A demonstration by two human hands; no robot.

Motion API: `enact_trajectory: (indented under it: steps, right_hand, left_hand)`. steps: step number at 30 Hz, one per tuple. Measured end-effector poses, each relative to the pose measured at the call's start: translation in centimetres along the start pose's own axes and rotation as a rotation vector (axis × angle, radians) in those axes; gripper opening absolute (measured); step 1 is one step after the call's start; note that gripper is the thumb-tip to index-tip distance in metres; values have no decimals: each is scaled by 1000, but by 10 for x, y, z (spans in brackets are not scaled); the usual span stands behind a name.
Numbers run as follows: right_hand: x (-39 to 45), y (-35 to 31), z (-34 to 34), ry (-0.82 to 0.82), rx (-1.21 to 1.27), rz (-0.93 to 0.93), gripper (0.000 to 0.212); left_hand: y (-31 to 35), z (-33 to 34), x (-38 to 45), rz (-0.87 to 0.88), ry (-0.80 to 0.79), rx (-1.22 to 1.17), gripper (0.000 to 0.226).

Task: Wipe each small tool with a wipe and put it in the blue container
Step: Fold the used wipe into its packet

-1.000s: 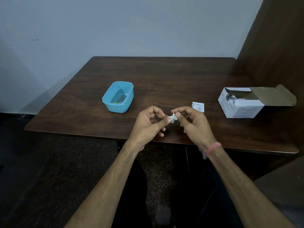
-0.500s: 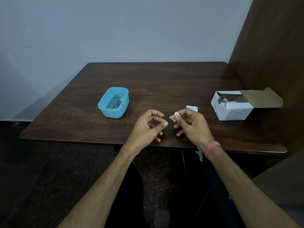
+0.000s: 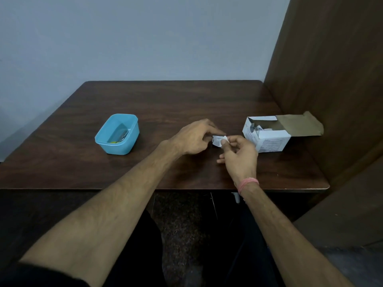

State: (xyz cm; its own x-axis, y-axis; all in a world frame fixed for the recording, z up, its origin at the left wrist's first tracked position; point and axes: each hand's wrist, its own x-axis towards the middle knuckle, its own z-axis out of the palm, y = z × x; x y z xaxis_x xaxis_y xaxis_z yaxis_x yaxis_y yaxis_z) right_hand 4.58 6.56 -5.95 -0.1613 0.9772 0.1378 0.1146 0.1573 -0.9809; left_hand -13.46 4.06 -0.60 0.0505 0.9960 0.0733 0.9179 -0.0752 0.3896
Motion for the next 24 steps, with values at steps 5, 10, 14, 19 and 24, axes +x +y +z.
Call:
enact_trajectory:
  steps: [5,10,14,19,24]
  right_hand:
    - [0,-2,1,28,8,2,9]
    - [-3,-5,-1,-7,63,2,8]
    - [-5,-7,-3,-50,125,-5,8]
    - [-5,-8,-8,-213,191,13,10]
    - [-4,-8,-11,-229,248,17,13]
  left_hand:
    - [8,-7,19,55,-218,154,60]
    - [21,-17,16,4,-156,231,32]
    - [26,-8,-6,-140,137,201,23]
    - [33,19,-46,-320,471,-83,15]
    - [38,37,-66,-320,604,-324,9]
